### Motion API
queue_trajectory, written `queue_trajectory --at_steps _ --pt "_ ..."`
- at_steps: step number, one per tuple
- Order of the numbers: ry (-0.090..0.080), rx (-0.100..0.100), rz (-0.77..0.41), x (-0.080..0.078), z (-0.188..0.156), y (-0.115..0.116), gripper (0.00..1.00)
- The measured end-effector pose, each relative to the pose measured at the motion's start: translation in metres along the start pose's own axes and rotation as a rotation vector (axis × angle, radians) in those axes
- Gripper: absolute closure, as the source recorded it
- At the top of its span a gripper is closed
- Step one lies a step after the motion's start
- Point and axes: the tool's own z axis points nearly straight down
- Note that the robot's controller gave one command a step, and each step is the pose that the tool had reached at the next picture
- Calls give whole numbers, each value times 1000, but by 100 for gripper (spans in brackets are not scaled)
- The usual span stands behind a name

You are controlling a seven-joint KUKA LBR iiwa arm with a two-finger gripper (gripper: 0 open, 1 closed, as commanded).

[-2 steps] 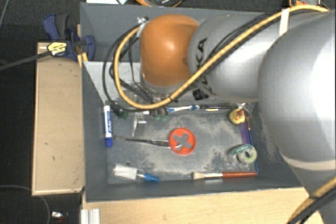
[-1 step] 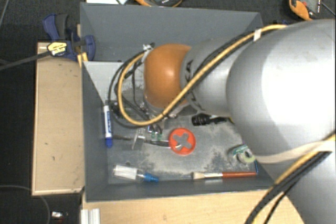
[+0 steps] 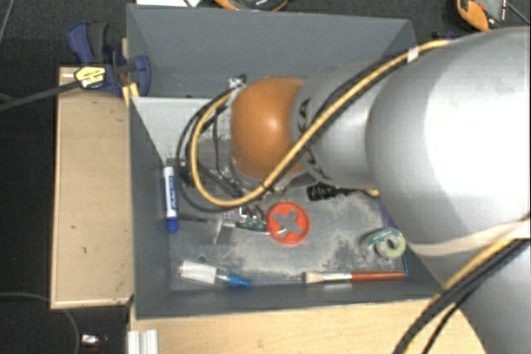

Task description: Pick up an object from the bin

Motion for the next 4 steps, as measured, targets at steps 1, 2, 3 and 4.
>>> queue_trajectory --at_steps 1,2,3,4 --pt "1 -1 224 11 0 20 0" --pt "-3 0 -336 -15 0 25 0" --pt "2 0 202 10 0 20 100" --pt "1 0 203 9 -1 19 100"
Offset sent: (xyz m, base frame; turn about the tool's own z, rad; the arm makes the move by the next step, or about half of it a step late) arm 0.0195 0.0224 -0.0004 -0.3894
